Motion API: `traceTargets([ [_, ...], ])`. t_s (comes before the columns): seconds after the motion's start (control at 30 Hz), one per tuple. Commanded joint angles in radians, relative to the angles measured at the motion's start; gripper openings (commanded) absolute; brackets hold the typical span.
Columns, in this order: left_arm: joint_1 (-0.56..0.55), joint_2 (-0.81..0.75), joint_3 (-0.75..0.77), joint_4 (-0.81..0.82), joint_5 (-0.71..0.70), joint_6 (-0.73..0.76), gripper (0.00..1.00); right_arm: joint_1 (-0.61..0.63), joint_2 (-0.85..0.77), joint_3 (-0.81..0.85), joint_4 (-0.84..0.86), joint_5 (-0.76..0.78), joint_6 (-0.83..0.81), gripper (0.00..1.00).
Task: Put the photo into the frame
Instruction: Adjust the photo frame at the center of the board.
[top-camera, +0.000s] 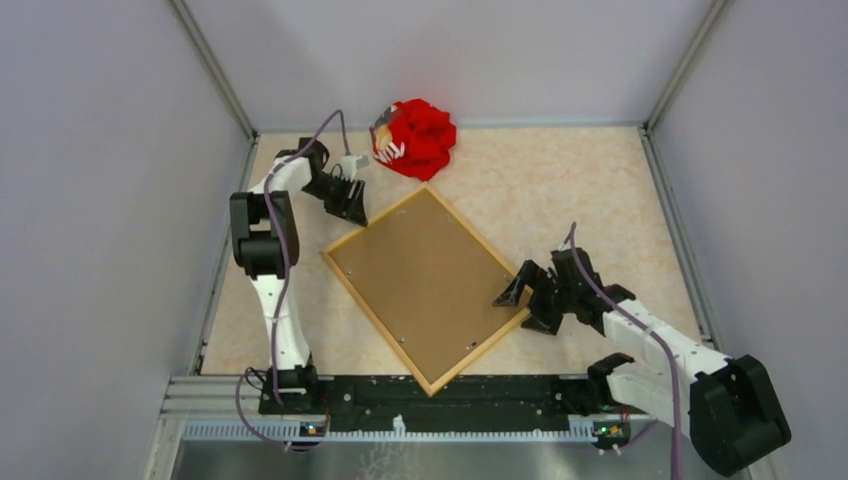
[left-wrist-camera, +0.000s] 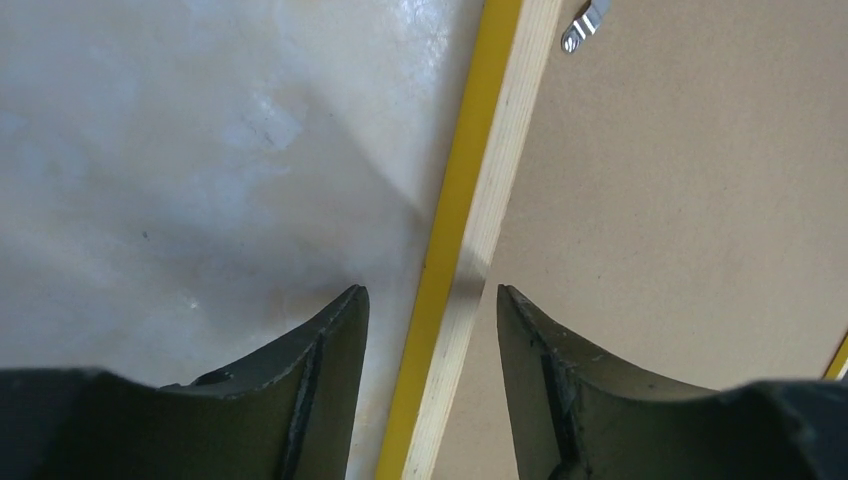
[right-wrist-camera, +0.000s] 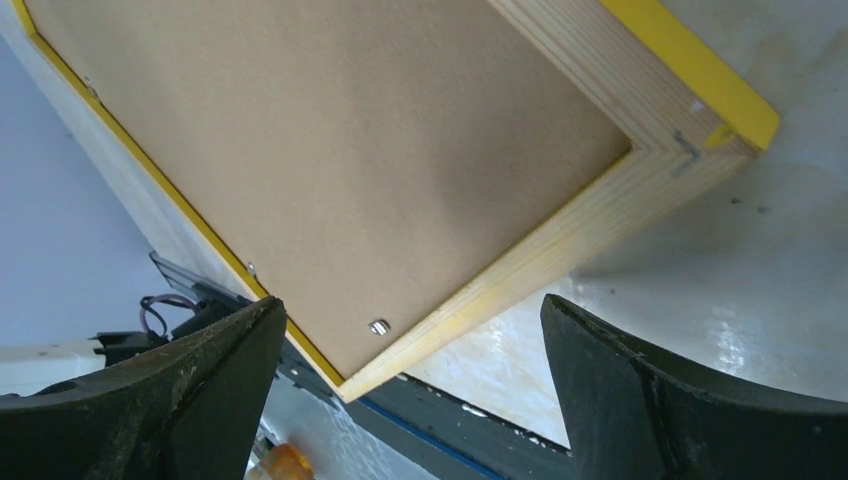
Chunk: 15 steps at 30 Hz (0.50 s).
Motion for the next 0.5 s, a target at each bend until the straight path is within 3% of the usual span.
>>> traceTargets([
  [0.0, 0.01, -0.05, -0.053, -0.016, 0.012, 0.046, 0.55, 0.007, 0.07, 0.107, 0.091, 0.005, 0.004, 0.99],
  [0.3, 0.009, -0.157, -0.226, -0.059, 0.078, 0.143, 0.31, -0.095, 0.291, 0.335, 0.046, 0.029, -0.127, 0.99],
  [0.47, -0.006, -0.228, -0.326, -0.13, 0.144, 0.231, 0.29, -0.16, 0.352, 0.406, 0.006, 0.061, -0.198, 0.99],
])
